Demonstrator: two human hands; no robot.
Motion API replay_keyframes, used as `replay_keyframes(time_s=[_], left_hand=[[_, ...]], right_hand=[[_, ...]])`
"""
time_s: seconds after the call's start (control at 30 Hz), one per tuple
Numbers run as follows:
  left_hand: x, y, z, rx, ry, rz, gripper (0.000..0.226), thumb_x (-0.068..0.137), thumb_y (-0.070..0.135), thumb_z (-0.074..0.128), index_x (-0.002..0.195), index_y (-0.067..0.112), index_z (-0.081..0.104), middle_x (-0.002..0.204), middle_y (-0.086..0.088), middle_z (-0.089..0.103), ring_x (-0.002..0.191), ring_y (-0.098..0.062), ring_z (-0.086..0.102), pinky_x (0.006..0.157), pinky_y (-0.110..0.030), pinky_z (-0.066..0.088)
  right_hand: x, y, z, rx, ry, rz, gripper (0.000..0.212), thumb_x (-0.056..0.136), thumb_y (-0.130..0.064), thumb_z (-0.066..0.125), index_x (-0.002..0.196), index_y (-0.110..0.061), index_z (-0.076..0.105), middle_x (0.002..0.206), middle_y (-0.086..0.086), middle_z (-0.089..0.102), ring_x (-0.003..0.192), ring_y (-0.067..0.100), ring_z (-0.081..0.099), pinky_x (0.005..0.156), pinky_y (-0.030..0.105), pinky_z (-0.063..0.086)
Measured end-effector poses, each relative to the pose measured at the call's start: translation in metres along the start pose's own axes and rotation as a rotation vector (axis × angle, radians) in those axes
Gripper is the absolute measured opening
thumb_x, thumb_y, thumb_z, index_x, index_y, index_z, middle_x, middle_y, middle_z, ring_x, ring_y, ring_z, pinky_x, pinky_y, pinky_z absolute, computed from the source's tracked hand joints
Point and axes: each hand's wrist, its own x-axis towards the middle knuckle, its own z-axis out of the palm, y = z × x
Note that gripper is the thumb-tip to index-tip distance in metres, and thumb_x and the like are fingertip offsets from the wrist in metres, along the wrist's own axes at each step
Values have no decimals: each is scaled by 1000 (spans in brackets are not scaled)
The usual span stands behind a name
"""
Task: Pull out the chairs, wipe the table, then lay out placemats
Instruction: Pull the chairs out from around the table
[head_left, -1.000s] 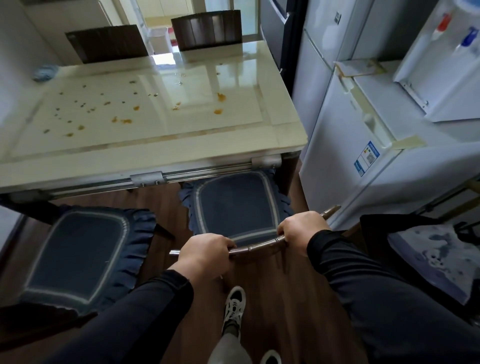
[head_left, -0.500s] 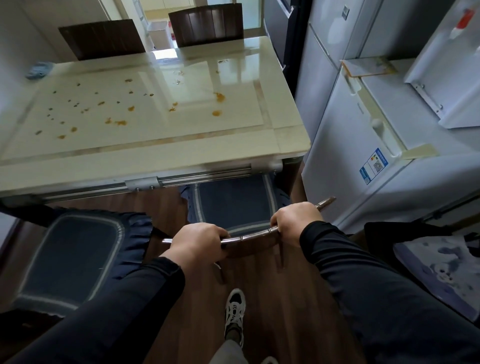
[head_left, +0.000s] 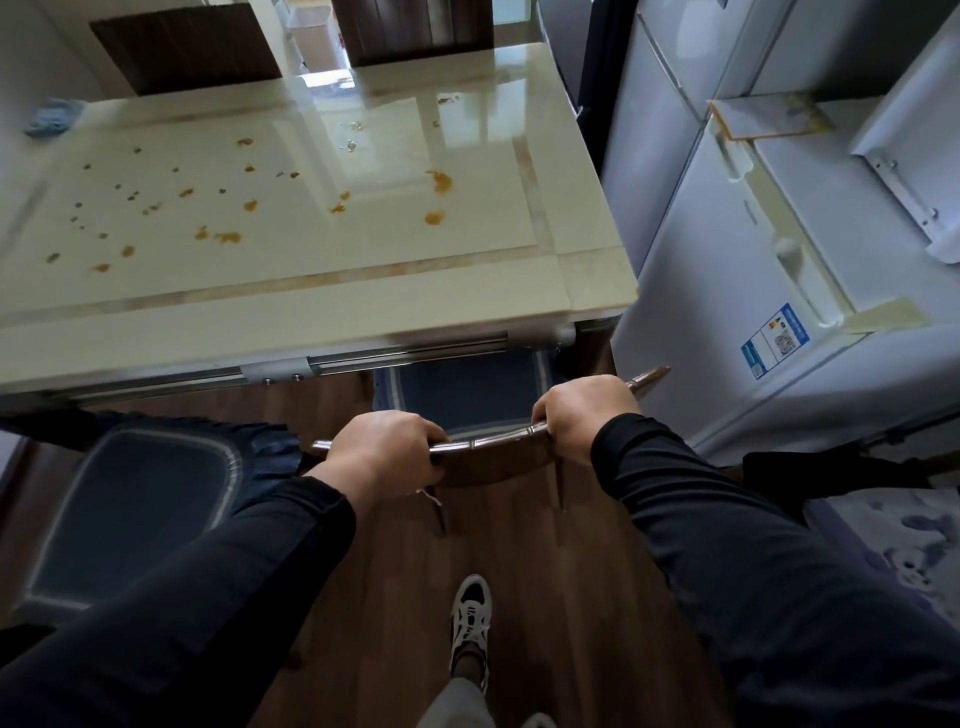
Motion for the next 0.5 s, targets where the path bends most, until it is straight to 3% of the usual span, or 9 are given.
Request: replay_keyframes(time_s=[0.5], left_hand=[[73,-28,-41,-13,8,-12,33,76,45,59,108,51,66,94,17,69,90,-14,63,75,-27,52]], right_hand=[[80,13,-29,37,-8,31,25,76,-21,60,90,-39,70,78,-10,65,76,18,58,69,28,41]])
